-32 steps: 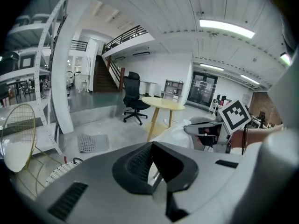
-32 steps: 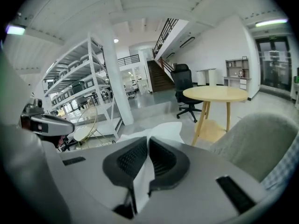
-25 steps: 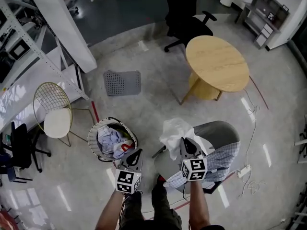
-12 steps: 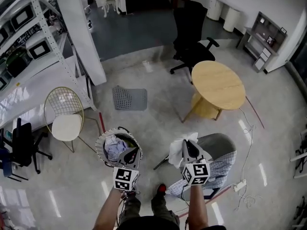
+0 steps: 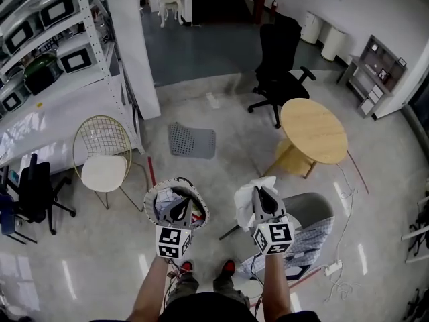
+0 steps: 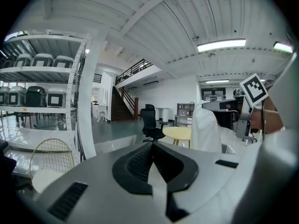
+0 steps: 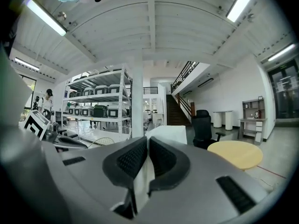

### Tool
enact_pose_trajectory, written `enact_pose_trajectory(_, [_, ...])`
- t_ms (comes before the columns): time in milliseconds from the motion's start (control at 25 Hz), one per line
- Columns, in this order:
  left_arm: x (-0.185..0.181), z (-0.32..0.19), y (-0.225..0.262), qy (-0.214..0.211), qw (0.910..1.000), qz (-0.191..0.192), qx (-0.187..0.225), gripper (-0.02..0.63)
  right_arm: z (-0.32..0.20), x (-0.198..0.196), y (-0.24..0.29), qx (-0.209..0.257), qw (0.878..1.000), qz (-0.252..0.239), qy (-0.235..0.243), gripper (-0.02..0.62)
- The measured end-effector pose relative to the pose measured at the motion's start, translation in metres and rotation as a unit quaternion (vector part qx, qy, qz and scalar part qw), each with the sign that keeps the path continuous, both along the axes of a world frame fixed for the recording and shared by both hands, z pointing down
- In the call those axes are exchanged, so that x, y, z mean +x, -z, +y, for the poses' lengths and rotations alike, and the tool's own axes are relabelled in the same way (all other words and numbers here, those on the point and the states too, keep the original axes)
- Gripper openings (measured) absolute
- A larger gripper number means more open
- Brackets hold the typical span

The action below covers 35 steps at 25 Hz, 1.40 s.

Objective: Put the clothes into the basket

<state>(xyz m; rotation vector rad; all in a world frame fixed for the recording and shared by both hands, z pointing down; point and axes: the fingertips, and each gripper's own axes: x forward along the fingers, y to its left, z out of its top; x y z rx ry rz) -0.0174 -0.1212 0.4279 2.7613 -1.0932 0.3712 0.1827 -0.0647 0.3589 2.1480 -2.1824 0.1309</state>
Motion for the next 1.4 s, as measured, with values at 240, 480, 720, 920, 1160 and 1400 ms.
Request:
enact_pose_trajectory(240, [-0.042, -0.020, 0.014, 0.009, 0.9999, 0.008, 0.007, 0.006, -0.024, -0.047, 0.016, 0.015, 1.000, 0.000, 0.017, 0.038])
enact_pose_trajectory(480, [-0.085, -0.041, 0.026, 0.021, 0.9995, 0.010, 0.019, 0.006, -0.049, -0.099, 0.023, 0.022, 0.999, -0.003, 0.041, 0.038])
enact_pose_trajectory(720, [-0.132, -0.055, 0.027, 0.036, 0.9992, 0.006, 0.018, 0.006, -0.077, -0.153, 0.026, 0.023, 0.997, 0.008, 0.069, 0.039])
enact_pose_trajectory(920, [-0.164, -0.067, 0.021, 0.045, 0.9989, 0.004, 0.012, 0.006, -0.100, -0.185, 0.017, 0.017, 0.997, 0.007, 0.079, 0.038])
enact_pose_trajectory(1160, [-0.195, -0.079, 0.008, 0.056, 0.9984, 0.000, 0.003, 0.006, -0.117, -0.212, 0.001, -0.001, 0.996, 0.009, 0.091, 0.039])
enact_pose_trajectory(1400, [-0.210, -0.086, -0.008, 0.070, 0.9975, -0.003, -0.013, 0.006, -0.130, -0.232, -0.019, -0.021, 0.994, 0.005, 0.112, 0.040])
